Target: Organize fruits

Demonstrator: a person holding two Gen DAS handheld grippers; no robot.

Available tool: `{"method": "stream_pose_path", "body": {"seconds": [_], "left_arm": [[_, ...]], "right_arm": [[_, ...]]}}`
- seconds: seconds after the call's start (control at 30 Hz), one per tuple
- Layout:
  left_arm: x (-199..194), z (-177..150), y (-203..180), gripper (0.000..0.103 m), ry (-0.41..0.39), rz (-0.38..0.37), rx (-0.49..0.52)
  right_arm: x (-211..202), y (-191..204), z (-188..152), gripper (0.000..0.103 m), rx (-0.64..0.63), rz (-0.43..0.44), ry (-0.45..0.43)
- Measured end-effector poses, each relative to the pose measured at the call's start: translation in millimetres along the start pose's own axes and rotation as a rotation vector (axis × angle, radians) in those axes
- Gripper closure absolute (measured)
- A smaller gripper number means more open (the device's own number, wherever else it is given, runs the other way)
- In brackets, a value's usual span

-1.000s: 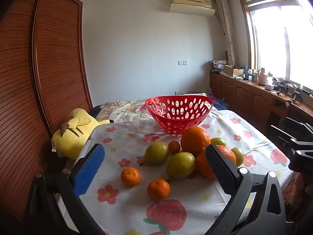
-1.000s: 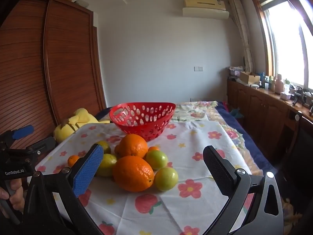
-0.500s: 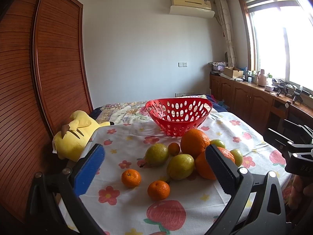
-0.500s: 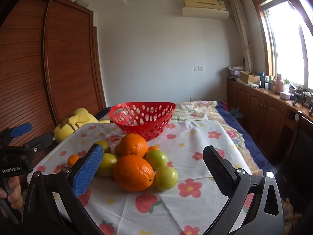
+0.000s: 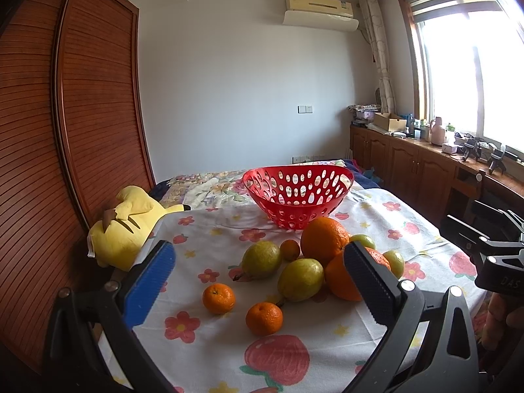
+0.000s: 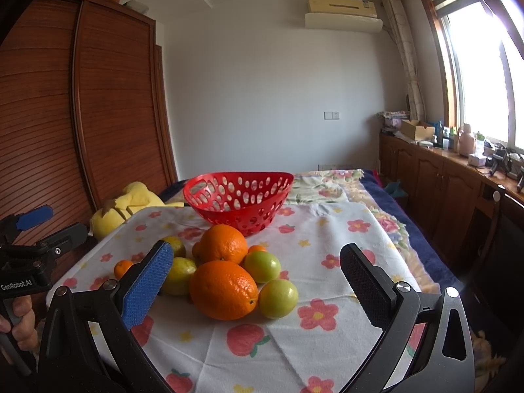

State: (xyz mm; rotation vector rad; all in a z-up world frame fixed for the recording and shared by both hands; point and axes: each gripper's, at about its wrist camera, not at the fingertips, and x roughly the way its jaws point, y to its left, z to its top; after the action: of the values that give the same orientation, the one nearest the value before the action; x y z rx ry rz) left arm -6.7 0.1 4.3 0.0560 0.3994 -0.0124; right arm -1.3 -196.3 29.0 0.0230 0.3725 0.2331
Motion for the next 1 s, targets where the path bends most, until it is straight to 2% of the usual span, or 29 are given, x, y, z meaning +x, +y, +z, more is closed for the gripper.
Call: {"method": "stream_pose_path", "body": {"seconds": [1.0], "left_arm": [[-5.5, 3.5, -3.8, 0.000, -0.001, -0.006, 0.003]], "right_arm": [[-0.5, 0.8, -0.6, 0.000, -0.001, 0.001, 0.002]]}}
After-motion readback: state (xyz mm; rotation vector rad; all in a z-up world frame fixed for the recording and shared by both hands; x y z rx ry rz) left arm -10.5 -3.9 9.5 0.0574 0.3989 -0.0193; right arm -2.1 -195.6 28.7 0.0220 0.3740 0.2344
